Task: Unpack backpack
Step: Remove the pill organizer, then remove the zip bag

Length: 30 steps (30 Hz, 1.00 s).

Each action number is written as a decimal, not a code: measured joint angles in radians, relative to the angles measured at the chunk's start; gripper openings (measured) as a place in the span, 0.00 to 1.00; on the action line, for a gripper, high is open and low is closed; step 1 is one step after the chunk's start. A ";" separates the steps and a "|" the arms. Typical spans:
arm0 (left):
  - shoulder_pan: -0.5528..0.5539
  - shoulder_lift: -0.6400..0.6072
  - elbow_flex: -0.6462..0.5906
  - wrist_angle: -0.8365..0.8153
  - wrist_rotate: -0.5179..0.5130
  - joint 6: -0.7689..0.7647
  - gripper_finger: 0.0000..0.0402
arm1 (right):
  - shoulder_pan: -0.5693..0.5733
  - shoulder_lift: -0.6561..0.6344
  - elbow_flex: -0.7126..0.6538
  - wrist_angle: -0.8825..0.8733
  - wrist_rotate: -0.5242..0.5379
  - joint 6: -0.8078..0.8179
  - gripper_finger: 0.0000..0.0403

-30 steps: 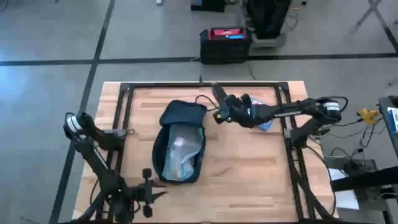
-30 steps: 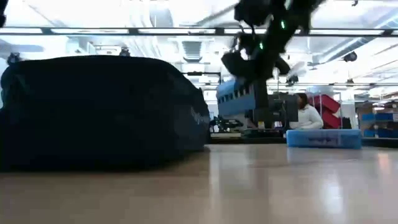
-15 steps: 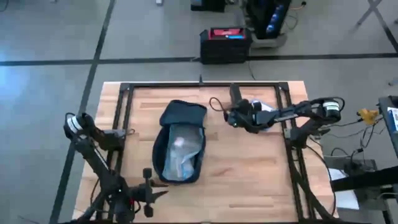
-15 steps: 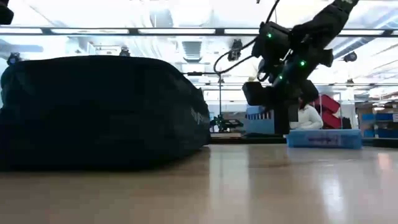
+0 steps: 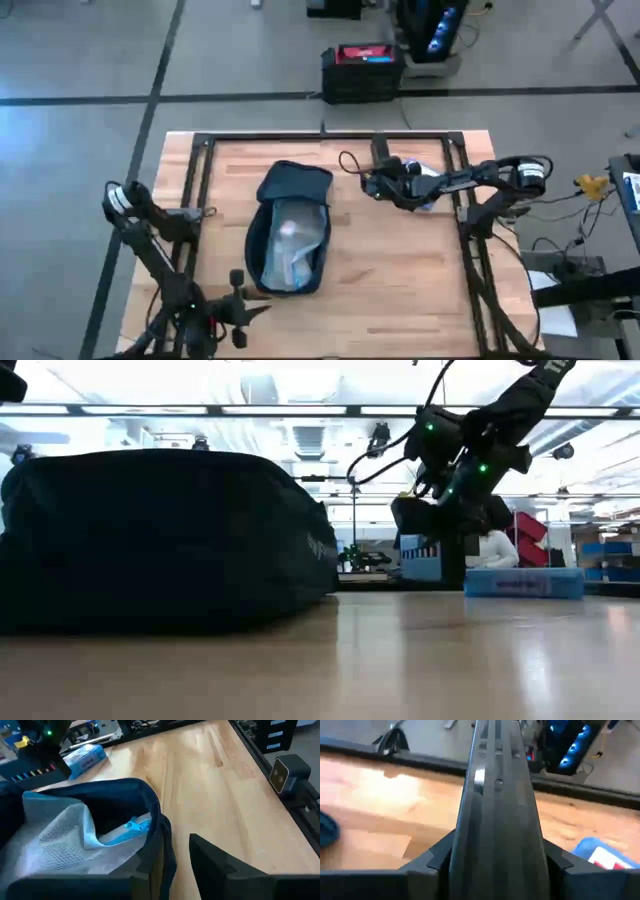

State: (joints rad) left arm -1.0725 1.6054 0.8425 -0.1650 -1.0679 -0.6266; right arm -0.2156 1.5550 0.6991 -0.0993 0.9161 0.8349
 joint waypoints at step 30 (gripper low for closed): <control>0.000 0.000 -0.002 -0.012 0.001 -0.041 0.20 | -0.035 -0.065 -0.001 0.024 -0.027 -0.177 0.79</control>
State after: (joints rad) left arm -1.0725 1.6051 0.8410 -0.1769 -1.0668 -0.6679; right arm -0.2505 1.4902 0.6983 -0.0752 0.8892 0.6578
